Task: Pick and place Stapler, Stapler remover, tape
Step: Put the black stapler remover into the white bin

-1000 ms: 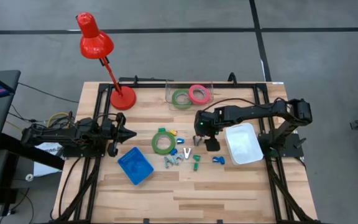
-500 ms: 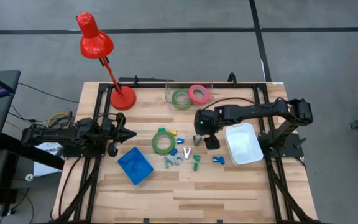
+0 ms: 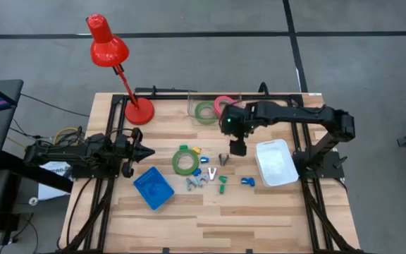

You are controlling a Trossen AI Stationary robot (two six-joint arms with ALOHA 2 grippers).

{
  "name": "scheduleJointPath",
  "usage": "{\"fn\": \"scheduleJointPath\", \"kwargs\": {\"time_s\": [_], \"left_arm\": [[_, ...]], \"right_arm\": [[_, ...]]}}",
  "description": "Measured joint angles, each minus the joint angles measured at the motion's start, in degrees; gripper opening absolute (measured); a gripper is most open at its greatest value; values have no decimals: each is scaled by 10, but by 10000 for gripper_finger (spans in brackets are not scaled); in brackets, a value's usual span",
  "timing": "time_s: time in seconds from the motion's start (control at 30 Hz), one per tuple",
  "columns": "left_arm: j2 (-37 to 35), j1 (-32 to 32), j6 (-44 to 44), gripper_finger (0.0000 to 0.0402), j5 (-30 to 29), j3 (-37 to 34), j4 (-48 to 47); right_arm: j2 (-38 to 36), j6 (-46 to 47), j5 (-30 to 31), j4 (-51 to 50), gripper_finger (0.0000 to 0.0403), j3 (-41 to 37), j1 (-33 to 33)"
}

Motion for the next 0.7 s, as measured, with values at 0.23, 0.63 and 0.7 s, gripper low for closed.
{"fn": "scheduleJointPath", "kwargs": {"time_s": [0.23,0.63,0.7], "left_arm": [[0,0,0,8,0,0,0],[0,0,0,8,0,0,0],[0,0,0,8,0,0,0]], "right_arm": [[0,-1,0,-50,265,53,-18],[1,5,-33,-55,265,130,-27],[1,5,-33,-45,265,138,-27]]}}
